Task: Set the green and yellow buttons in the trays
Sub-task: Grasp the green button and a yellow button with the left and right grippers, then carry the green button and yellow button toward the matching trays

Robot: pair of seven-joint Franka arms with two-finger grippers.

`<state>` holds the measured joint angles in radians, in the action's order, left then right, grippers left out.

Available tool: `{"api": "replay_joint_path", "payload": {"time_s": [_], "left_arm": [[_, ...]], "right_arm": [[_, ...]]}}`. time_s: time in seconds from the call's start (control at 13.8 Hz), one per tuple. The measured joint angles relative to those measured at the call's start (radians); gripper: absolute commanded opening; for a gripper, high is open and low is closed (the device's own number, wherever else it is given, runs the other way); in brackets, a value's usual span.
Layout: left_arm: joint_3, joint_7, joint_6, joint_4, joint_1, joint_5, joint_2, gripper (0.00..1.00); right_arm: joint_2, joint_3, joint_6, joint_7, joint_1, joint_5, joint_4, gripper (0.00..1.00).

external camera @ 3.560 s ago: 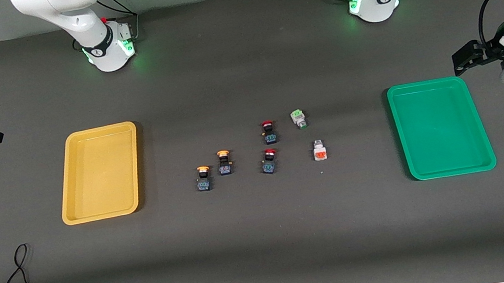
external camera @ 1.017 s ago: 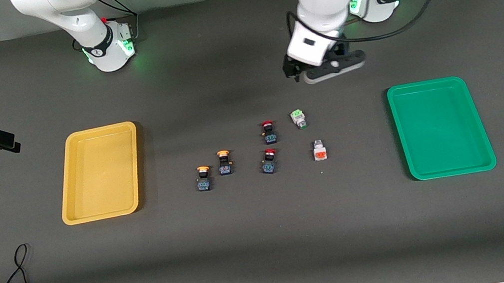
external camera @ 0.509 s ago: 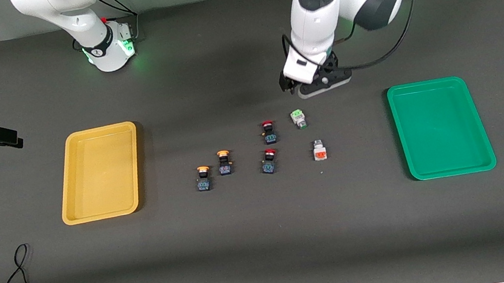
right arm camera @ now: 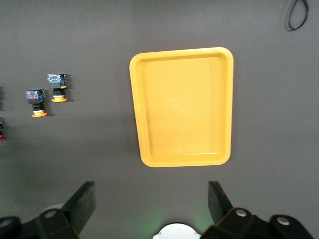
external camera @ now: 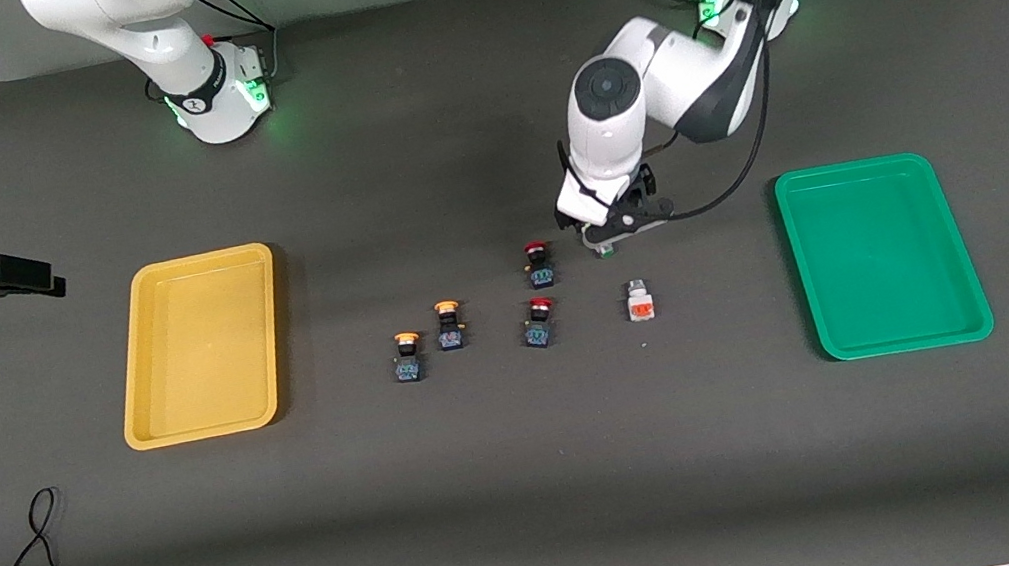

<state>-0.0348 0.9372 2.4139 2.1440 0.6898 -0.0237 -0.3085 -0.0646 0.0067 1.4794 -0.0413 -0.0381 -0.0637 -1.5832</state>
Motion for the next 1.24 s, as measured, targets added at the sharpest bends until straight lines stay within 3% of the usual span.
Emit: {"api": "replay_joint_path", "payload": {"time_s": [0.44,0.51,0.65,0.8,0.87,1.24], "left_arm": [[0.0,0.025,0.165,0.019,0.014,-0.003,-0.134,0.99],[0.0,0.041,0.18,0.019,0.018,-0.003,-0.144,0.86],[0.0,0.058,0.195,0.019,0.027,-0.004,-0.154,0.5],[0.0,0.065,0.196,0.019,0.029,-0.004,-0.155,0.31],[0.002,0.067,0.197,0.018,0.029,-0.004,-0.155,0.26],[0.018,0.069,0.181,-0.003,0.004,-0.004,-0.112,0.22]], "right_arm": [[-0.111,0.013,0.101,-0.161,0.143,-0.008,-0.004,0.99],[-0.138,0.014,0.127,-0.177,0.165,-0.008,-0.009,0.99],[-0.185,0.014,0.185,-0.21,0.195,-0.008,-0.028,0.99],[-0.231,0.014,0.244,-0.26,0.229,-0.008,-0.046,0.99],[-0.254,0.015,0.271,-0.289,0.249,-0.007,-0.052,0.99],[-0.396,0.015,0.428,-0.385,0.339,-0.006,-0.059,0.99]]}}
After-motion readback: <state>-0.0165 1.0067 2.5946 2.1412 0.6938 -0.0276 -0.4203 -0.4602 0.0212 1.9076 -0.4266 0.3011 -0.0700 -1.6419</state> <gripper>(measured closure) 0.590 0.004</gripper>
